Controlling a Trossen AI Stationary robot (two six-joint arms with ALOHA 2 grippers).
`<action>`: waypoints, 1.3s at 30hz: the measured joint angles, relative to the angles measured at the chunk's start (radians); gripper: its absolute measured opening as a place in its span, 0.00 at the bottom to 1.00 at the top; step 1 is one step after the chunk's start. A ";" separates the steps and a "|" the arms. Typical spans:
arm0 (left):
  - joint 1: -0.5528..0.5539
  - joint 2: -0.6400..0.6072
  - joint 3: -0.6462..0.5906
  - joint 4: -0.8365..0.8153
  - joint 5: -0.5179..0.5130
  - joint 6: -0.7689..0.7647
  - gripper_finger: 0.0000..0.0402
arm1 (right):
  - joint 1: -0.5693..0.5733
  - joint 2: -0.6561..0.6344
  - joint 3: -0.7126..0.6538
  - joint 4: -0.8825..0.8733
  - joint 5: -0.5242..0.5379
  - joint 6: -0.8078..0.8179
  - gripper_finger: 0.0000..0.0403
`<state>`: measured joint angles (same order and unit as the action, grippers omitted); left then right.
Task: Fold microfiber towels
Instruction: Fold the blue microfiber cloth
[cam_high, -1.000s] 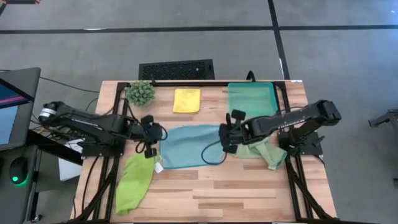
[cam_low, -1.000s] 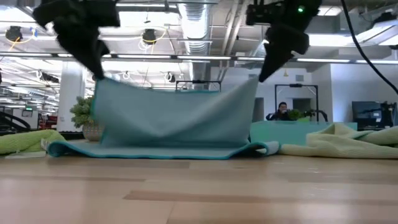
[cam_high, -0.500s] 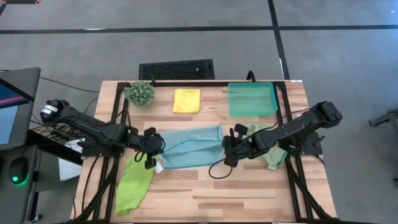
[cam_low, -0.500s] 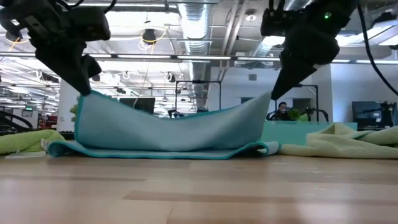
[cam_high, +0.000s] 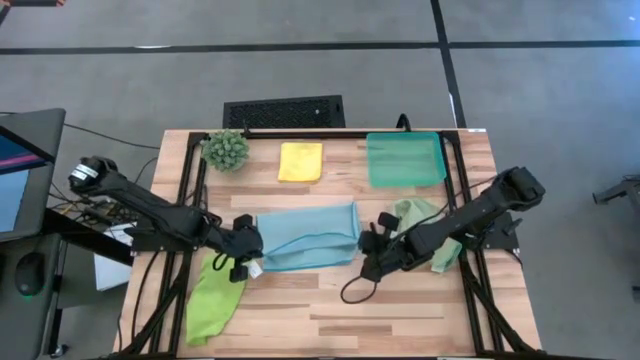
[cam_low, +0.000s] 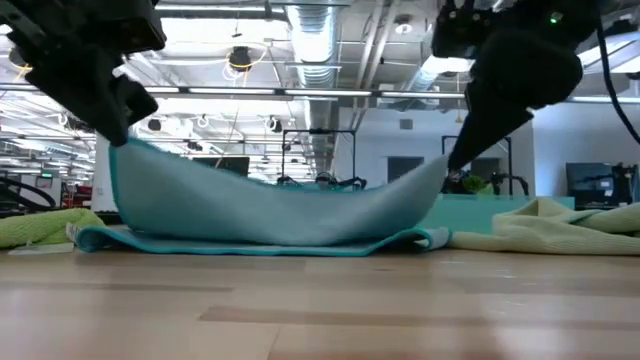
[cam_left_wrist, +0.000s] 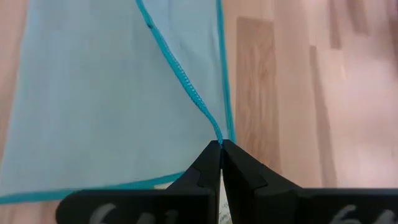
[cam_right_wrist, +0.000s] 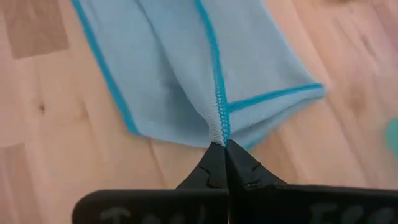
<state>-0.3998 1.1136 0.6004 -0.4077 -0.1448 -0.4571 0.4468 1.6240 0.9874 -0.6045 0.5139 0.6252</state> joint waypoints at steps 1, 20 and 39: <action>-0.004 0.010 0.000 -0.001 0.000 -0.004 0.00 | 0.001 0.016 -0.001 -0.014 -0.005 0.013 0.00; -0.054 0.175 0.008 0.018 0.018 -0.037 0.00 | 0.046 0.106 -0.001 -0.026 -0.056 0.107 0.00; -0.060 0.181 0.008 0.033 0.044 -0.135 0.07 | 0.056 0.112 -0.001 -0.008 -0.173 0.136 0.14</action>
<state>-0.4594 1.2945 0.6086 -0.3748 -0.1006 -0.5921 0.5030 1.7355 0.9859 -0.6128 0.3404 0.7616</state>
